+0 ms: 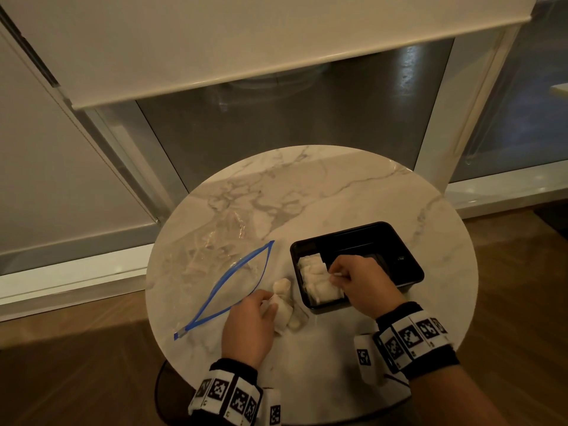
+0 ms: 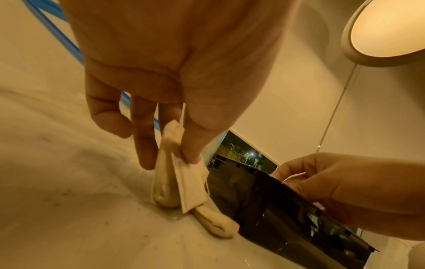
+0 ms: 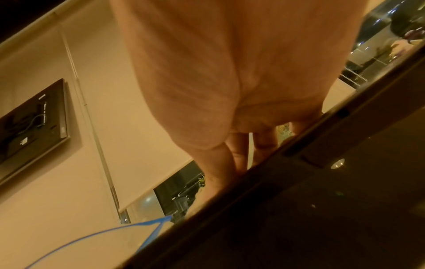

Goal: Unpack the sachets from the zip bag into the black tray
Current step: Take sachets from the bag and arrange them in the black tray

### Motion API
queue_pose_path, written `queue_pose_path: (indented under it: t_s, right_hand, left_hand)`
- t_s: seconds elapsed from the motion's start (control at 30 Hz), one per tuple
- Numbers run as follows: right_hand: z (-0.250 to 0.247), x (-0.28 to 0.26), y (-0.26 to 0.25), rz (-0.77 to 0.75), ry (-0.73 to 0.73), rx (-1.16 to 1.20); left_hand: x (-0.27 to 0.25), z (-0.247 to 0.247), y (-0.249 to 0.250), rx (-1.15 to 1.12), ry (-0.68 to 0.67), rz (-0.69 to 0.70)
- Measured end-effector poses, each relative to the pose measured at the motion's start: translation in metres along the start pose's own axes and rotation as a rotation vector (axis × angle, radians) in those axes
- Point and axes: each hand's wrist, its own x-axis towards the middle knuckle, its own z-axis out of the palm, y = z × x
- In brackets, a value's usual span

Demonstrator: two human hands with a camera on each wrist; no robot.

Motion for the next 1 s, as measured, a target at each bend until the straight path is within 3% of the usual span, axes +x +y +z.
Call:
queue_pose_path:
  t_s: [0.37, 0.63, 1.0]
  right_hand:
    - [0.004, 0.010, -0.010, 0.105, -0.137, -0.174]
    - [0.009, 0.010, -0.017, 0.196, -0.165, -0.226]
    - [0.003, 0.009, -0.030, 0.321, -0.232, -0.291]
  left_hand:
    - [0.004, 0.001, -0.004, 0.017, -0.017, -0.042]
    - [0.003, -0.008, 0.003, 0.146, -0.011, -0.001]
    - [0.003, -0.025, 0.010, 0.098, 0.076, 0.070]
